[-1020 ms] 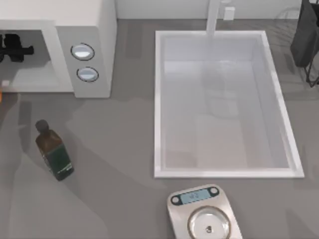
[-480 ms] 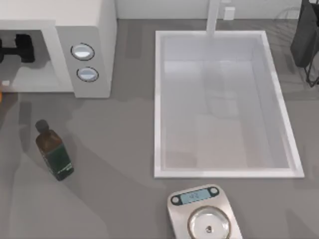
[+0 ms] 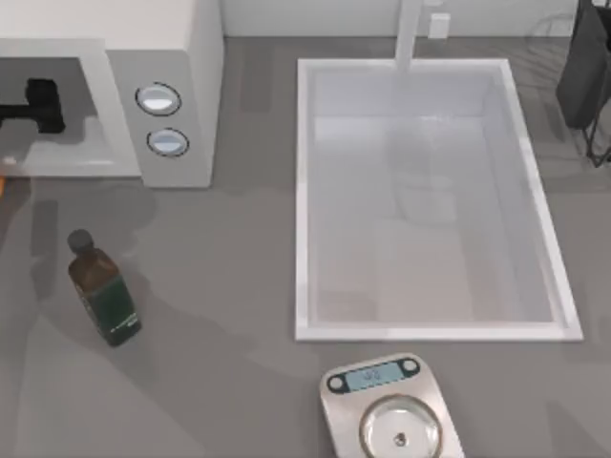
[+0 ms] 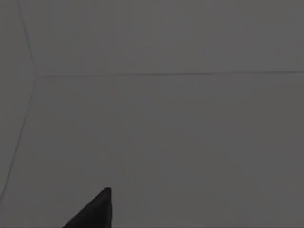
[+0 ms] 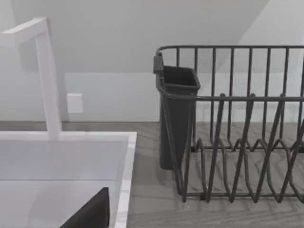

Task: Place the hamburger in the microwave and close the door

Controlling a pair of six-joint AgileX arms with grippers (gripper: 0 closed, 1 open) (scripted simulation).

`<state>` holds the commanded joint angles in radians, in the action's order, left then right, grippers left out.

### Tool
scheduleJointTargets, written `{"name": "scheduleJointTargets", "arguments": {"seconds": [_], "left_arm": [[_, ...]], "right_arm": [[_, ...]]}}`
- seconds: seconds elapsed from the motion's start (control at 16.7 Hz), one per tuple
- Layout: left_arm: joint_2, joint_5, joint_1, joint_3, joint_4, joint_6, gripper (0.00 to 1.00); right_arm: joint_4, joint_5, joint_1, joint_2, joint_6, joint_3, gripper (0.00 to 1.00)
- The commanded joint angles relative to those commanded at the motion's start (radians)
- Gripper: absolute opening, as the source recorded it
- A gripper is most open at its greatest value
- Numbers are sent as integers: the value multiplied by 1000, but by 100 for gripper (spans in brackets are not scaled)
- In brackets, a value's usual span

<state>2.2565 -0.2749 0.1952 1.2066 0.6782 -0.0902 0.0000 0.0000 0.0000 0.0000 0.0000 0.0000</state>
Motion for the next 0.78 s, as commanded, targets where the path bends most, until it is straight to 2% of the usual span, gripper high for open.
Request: {"name": "scheduleJointTargets", "arguments": {"seconds": [0.54, 0.78], "left_arm": [[-308, -100, 99, -614, 259, -45, 100], [-395, -124, 132, -763, 334, -59, 100]], "right_arm": [[0, 0, 0, 0, 0, 0, 100], [0, 0, 0, 0, 0, 0, 100]]}}
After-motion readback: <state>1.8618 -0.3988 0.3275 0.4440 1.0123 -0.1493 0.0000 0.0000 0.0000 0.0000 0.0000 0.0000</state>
